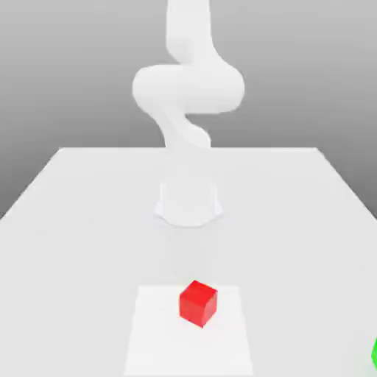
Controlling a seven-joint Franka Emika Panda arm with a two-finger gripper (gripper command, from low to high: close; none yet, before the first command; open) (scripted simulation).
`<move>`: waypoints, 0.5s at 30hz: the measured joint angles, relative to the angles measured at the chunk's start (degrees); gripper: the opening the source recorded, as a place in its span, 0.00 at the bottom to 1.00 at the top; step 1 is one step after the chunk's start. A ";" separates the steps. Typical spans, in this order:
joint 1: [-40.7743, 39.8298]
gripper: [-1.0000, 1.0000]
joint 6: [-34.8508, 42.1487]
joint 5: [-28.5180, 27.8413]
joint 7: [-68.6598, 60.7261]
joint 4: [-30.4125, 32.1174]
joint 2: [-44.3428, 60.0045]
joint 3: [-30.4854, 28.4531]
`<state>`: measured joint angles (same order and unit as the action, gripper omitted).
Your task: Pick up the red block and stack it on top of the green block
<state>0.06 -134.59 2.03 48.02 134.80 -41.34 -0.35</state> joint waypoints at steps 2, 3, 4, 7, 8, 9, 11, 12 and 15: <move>0.09 0.50 -2.64 1.78 2.17 2.79 4.40 -0.08; 0.19 0.50 -3.94 2.56 3.30 4.14 6.56 -0.07; 0.19 0.50 -5.22 3.31 4.43 5.48 8.69 0.08; 0.09 0.50 -9.03 5.16 8.08 9.45 15.03 0.93; 0.05 0.50 -10.31 5.60 9.43 10.78 17.14 1.29; -0.19 0.50 -11.57 6.07 10.75 12.11 19.26 1.88; -0.45 0.50 -14.28 6.41 13.95 14.85 23.59 2.86; -0.66 0.50 -15.68 6.36 15.77 16.26 25.81 3.41; -1.40 0.50 -20.02 4.78 22.34 20.56 32.53 4.92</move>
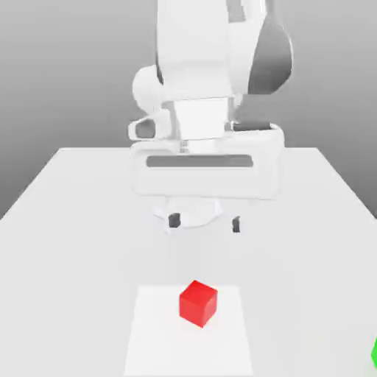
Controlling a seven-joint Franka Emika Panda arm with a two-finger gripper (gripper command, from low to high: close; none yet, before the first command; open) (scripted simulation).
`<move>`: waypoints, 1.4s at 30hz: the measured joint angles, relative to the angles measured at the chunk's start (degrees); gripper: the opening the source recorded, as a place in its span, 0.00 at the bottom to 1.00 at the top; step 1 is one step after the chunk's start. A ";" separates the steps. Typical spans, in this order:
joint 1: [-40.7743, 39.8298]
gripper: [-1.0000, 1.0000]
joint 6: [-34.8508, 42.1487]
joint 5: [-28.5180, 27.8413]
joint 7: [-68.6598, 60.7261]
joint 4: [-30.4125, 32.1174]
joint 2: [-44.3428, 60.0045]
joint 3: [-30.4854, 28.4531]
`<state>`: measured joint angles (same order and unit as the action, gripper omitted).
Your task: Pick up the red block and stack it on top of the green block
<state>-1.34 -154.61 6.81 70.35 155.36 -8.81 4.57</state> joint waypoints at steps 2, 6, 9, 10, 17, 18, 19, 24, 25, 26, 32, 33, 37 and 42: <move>-0.59 0.50 -2.79 -2.66 5.30 2.77 4.10 0.58; -1.76 0.50 -5.58 -11.34 14.64 4.89 9.10 -0.02; -1.73 0.50 -5.98 -17.46 19.25 4.42 11.13 -1.41; -1.65 0.50 -6.09 -19.26 20.58 4.23 11.78 -1.85; -0.50 0.50 -7.21 -27.84 26.90 2.98 16.23 -4.60; -0.34 0.50 -7.47 -28.53 27.42 2.85 16.83 -4.92; -0.31 0.50 -7.74 -29.12 27.87 2.73 17.43 -5.08; 0.09 0.50 -9.62 -30.34 28.84 2.35 20.10 -5.72; 0.05 0.50 -10.08 -30.28 28.81 2.32 20.57 -5.67; -0.01 0.50 -10.57 -30.13 28.72 2.30 21.01 -5.57; -1.86 0.50 -13.89 -27.61 26.94 2.42 22.94 -3.24; -2.43 0.50 -14.51 -26.92 26.42 2.48 23.13 -2.56; -5.43 0.50 -17.09 -23.44 23.82 2.80 23.54 1.03; -6.35 0.00 -17.65 -22.88 23.42 2.86 23.56 1.99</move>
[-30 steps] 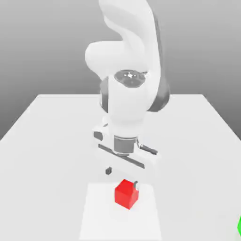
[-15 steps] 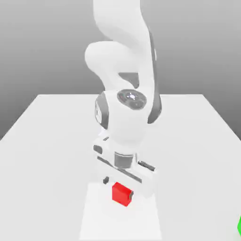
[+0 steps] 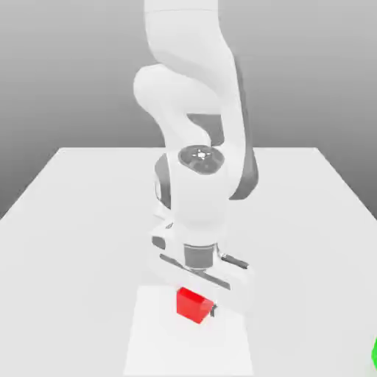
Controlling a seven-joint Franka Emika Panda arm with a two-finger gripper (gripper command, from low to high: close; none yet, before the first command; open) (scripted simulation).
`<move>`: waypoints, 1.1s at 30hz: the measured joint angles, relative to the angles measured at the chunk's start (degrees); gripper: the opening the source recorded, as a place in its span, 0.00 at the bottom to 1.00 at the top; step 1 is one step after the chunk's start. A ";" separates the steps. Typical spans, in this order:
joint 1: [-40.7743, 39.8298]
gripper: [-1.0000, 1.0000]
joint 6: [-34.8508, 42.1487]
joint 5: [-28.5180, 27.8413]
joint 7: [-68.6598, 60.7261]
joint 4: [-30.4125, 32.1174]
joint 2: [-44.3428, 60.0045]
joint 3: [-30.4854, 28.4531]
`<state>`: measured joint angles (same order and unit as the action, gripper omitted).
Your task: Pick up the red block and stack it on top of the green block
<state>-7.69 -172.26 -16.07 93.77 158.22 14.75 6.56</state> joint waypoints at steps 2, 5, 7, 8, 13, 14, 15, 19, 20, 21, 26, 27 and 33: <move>-0.46 0.00 -0.27 0.34 -0.26 0.03 0.01 0.52; 1.35 0.00 0.90 -1.36 1.00 -0.13 -0.02 -1.53; 2.79 0.00 2.13 -3.08 2.30 -0.29 -0.19 -3.25; 3.41 0.00 2.75 -3.89 2.90 -0.36 -0.32 -4.01; 5.31 0.00 5.71 -6.94 5.11 -0.58 -1.58 -6.48; 5.51 0.00 6.25 -7.29 5.36 -0.59 -1.93 -6.76; 5.62 0.00 6.77 -7.58 5.55 -0.59 -2.33 -6.93; 5.69 0.00 8.61 -7.78 5.63 -0.46 -4.18 -7.04; 5.64 0.00 8.99 -7.57 5.46 -0.39 -4.70 -6.96; 5.54 0.00 9.35 -7.26 5.22 -0.31 -5.25 -6.80; 4.88 0.00 10.70 -3.96 2.74 0.33 -8.23 -5.45; 4.77 0.00 10.88 -2.91 1.97 0.50 -8.86 -5.12; 4.78 0.00 11.59 6.21 -4.69 1.69 -12.71 -2.91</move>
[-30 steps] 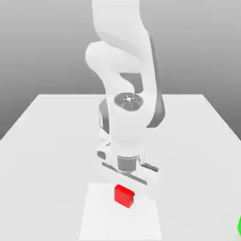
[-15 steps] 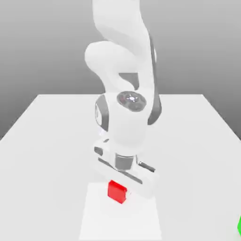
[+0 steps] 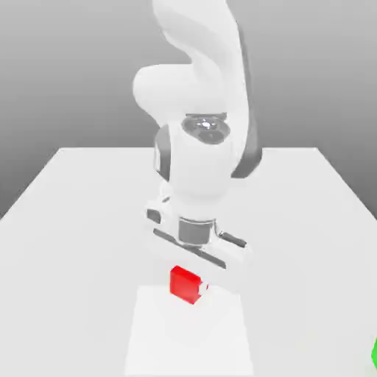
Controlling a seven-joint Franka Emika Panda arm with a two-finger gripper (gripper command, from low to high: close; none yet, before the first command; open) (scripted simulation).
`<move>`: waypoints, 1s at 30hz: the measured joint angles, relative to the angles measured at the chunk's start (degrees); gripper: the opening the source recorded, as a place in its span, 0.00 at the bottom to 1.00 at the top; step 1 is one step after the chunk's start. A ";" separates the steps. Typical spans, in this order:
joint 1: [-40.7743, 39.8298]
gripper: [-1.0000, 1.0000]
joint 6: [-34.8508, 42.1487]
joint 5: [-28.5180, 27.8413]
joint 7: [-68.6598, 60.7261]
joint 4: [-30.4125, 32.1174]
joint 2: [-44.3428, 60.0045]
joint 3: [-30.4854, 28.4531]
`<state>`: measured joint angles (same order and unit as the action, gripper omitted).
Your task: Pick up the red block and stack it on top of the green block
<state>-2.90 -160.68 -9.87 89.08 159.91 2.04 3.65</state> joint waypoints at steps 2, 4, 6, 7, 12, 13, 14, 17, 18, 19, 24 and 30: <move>0.48 0.00 0.20 4.18 -3.02 0.42 -1.25 0.47; 1.11 0.00 0.60 7.98 -5.99 0.38 -2.14 0.81; 0.81 0.00 2.13 7.00 -6.92 -2.54 -0.93 2.38; 2.15 0.00 3.06 6.00 -7.23 -4.41 0.00 3.31; 7.26 0.00 8.17 1.78 -9.66 -14.67 5.50 6.34; 8.06 0.00 9.21 1.20 -10.36 -16.75 6.67 7.08; 8.88 0.00 10.24 0.71 -11.14 -18.84 7.85 7.87; 11.45 0.00 13.33 -0.45 -13.69 -25.10 11.43 10.42; 12.31 0.00 14.36 -0.71 -14.63 -27.18 12.63 11.30; 13.18 0.00 15.37 -0.91 -15.60 -29.26 13.83 12.17; 17.19 0.00 18.56 -2.06 -19.79 -38.42 20.32 15.61; 19.24 1.00 14.25 -4.71 -18.45 -39.64 26.03 13.74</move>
<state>16.34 -146.43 -14.58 70.64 120.27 28.08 17.39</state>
